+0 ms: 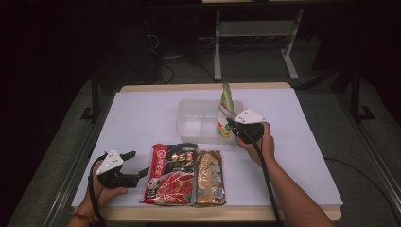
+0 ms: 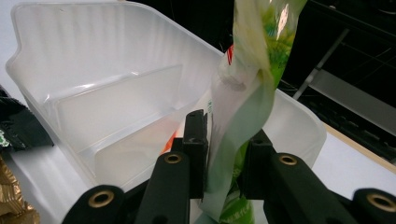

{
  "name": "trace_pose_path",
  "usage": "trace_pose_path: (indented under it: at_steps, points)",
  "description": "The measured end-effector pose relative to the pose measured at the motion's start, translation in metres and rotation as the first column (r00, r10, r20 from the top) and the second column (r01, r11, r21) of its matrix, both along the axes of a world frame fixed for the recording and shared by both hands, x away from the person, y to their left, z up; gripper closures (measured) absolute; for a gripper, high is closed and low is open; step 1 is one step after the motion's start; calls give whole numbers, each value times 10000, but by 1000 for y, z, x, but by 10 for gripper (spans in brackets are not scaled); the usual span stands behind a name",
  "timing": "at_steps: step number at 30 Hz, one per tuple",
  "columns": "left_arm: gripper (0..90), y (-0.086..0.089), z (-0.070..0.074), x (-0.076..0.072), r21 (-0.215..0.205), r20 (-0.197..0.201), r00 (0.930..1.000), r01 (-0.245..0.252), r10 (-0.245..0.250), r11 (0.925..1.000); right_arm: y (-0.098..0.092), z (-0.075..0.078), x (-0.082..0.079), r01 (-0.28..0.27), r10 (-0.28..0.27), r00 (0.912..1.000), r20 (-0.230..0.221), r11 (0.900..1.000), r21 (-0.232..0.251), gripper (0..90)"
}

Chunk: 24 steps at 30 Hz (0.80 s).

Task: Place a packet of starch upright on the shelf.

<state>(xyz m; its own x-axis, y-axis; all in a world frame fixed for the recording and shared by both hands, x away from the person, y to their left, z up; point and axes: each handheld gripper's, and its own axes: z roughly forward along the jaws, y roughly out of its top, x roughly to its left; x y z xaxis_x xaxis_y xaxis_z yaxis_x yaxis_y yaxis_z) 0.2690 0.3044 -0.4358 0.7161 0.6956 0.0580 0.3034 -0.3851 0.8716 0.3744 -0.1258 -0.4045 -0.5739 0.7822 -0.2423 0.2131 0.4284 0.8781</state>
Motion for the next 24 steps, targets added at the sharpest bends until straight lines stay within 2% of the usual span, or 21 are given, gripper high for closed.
trace_pose_path:
  at_steps: [2,19,24]
  points:
    - [183,0,0,0,23,-5,10000,8,-8,10000,-1,-1,-1,-3,4,10000,-75,9999,117,752]
    - [184,-1,0,0,43,-61,10000,79,-78,10000,-4,-5,-5,-103,104,9998,-154,9999,119,728]
    - [184,-1,0,0,77,-63,9999,98,-98,9999,-7,-4,-5,-114,121,9996,-261,9995,295,718]
